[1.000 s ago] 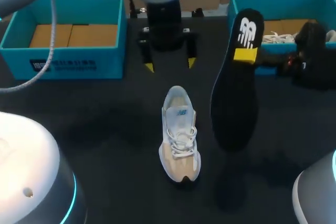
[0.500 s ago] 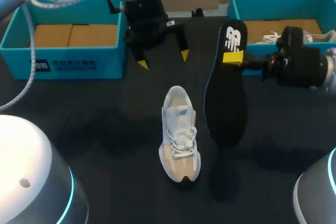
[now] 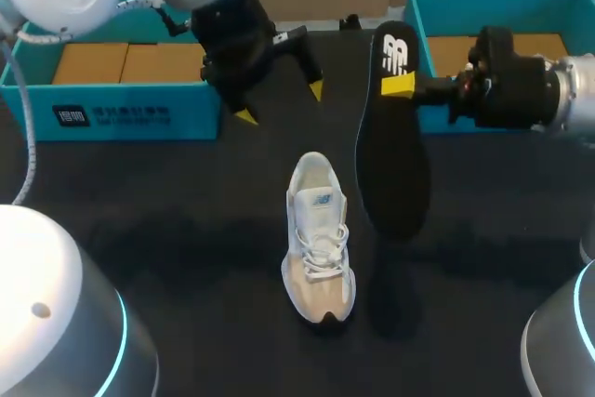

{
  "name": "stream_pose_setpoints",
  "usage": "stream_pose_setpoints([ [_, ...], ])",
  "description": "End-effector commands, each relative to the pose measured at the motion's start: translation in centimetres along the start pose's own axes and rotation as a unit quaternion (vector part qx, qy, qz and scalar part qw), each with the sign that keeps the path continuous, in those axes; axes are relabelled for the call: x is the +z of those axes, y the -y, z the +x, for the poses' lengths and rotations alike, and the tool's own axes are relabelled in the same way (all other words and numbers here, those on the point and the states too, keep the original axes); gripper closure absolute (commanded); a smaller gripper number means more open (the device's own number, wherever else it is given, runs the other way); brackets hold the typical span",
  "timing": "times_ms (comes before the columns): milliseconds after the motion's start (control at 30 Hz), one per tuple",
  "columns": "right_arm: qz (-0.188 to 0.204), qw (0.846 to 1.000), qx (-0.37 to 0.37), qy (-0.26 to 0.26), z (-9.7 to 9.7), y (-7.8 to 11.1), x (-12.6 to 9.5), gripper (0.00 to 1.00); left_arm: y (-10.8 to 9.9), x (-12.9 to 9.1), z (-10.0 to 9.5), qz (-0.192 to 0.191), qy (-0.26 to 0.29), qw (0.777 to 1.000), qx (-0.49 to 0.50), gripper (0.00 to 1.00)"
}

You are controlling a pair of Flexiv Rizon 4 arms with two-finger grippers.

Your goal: Take the shoe out of the shoebox, open the shoe tongue, remove and reinsert the insole, then place the shoe into the shoebox

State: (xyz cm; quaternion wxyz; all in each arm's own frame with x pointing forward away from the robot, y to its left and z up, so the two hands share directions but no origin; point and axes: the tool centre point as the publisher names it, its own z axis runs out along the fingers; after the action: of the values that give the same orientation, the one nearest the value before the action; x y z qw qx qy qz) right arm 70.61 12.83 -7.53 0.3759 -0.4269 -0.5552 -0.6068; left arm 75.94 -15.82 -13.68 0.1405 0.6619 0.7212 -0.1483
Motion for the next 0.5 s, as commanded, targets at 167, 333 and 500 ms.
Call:
stream_pose_setpoints([
  [167,0.003,1.000,0.001,0.000,-0.10,-0.20,0.20,1.00,0.08,0.15,0.41,-0.001,0.020,1.000,0.001,0.00],
  [333,0.003,1.000,0.001,0.000,-0.10,-0.20,0.20,1.00,0.08,0.15,0.41,-0.001,0.020,1.000,0.001,0.00],
  [500,0.001,1.000,0.002,0.003,-0.19,-0.49,0.15,1.00,0.17,-0.05,-0.05,-0.002,0.058,0.998,0.009,0.00],
])
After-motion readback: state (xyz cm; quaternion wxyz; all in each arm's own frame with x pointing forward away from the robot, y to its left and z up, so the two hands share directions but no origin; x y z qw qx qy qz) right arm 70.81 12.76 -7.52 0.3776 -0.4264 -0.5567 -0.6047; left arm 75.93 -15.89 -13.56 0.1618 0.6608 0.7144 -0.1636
